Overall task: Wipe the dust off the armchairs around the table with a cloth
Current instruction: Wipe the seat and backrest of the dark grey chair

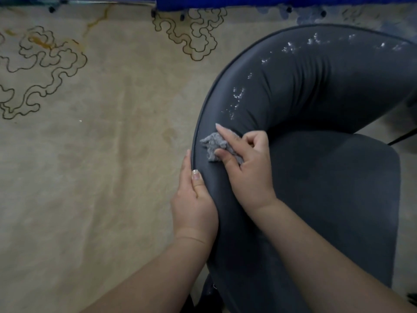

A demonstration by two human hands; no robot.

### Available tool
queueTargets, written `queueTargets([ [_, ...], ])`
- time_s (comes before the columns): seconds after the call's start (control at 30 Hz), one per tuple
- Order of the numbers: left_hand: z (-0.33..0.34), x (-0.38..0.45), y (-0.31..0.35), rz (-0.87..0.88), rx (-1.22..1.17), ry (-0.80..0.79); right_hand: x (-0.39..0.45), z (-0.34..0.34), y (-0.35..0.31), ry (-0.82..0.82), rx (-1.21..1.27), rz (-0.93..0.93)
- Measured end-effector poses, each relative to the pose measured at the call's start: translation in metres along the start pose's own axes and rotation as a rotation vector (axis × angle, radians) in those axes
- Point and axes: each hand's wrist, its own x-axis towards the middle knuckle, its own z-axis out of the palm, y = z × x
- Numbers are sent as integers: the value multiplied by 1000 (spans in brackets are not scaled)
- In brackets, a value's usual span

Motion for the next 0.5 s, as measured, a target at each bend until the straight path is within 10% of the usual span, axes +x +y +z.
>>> queueTargets([
  [0.5, 2, 0, -4, -17, -1, -4, 16, 0, -23, -88, -187, -63],
])
